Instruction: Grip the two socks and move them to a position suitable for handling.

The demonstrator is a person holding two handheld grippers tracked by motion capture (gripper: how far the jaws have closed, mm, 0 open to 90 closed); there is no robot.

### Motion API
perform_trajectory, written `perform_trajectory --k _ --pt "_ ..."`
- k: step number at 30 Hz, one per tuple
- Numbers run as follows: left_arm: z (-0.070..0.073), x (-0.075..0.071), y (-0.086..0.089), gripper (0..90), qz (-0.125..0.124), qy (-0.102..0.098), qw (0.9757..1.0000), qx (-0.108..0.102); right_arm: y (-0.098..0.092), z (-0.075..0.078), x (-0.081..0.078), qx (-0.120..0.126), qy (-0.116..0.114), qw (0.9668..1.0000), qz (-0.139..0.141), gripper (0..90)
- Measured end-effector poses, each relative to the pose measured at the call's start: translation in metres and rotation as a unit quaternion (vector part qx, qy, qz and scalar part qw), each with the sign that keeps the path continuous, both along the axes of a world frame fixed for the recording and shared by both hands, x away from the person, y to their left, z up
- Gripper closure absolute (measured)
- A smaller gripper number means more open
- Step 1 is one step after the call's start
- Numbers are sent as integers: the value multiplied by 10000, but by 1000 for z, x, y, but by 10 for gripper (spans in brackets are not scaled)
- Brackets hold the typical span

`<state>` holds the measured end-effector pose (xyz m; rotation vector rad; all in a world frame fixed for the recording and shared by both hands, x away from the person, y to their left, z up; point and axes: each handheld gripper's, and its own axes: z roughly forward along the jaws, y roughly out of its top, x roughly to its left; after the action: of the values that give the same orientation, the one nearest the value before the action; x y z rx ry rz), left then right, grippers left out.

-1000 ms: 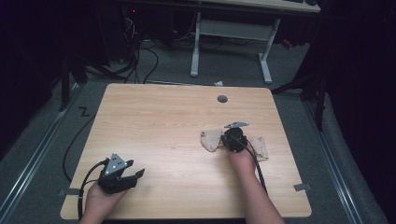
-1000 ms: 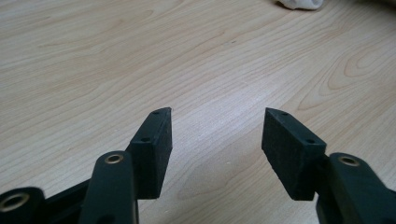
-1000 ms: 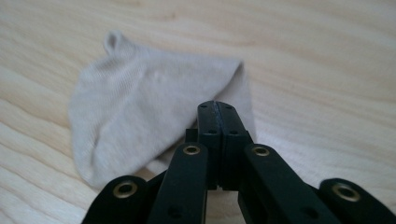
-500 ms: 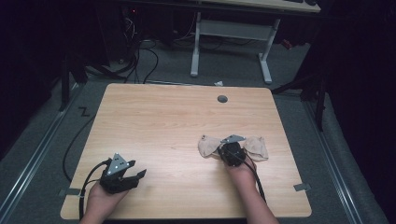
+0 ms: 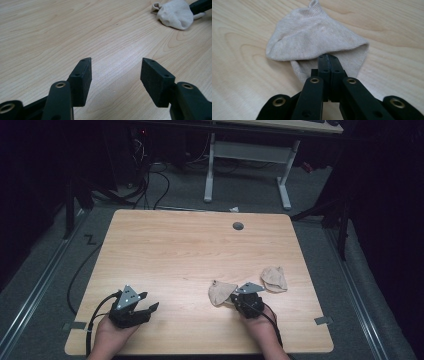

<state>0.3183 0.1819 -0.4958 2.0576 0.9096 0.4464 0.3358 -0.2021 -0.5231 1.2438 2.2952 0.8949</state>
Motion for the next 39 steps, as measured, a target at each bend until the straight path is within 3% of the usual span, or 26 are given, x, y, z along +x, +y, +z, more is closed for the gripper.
perform_trajectory --k 5,10,12,15,18,21,27,28,30,32,35,38,39 --pt "-1 -1 -2 432 -22 27 10000 -2 5 0 -15 60 67 9999 95 899" --pt "-2 -1 -4 431 -53 3 10000 19 15 1 -29 47 87 9993 371 883" --pt "-1 -2 -5 431 -68 8 10000 35 16 4 -32 56 14 9992 402 879" --pt "-1 -3 -5 430 -70 2 10000 32 8 8 -30 92 -152 9997 192 885" --pt "-2 -2 -5 430 -59 -1 10000 32 1 4 -24 96 -36 9999 42 890" --pt "-2 -2 -6 430 -62 19 10000 26 0 1 -22 70 38 9999 94 890" --pt "-3 -2 -6 429 -73 13 9999 78 15 0 -29 112 74 9988 464 889" --pt "-3 -2 -6 429 -75 21 9999 85 25 0 -33 104 62 9978 650 887" --pt "-4 -2 -7 429 -62 19 10000 54 29 0 -34 149 87 9975 689 886" --pt "-4 -1 -7 429 -57 14 10000 55 41 -1 -38 161 63 9957 910 880" --pt "-3 -2 -6 429 -68 14 9999 77 46 1 -39 154 82 9949 998 849" --pt "-3 -2 -5 429 -34 5 10000 64 52 12 -41 280 -209 9939 1044 794" --pt "-3 -2 -5 429 -34 5 10000 64 52 12 -41 280 -209 9939 1044 794"
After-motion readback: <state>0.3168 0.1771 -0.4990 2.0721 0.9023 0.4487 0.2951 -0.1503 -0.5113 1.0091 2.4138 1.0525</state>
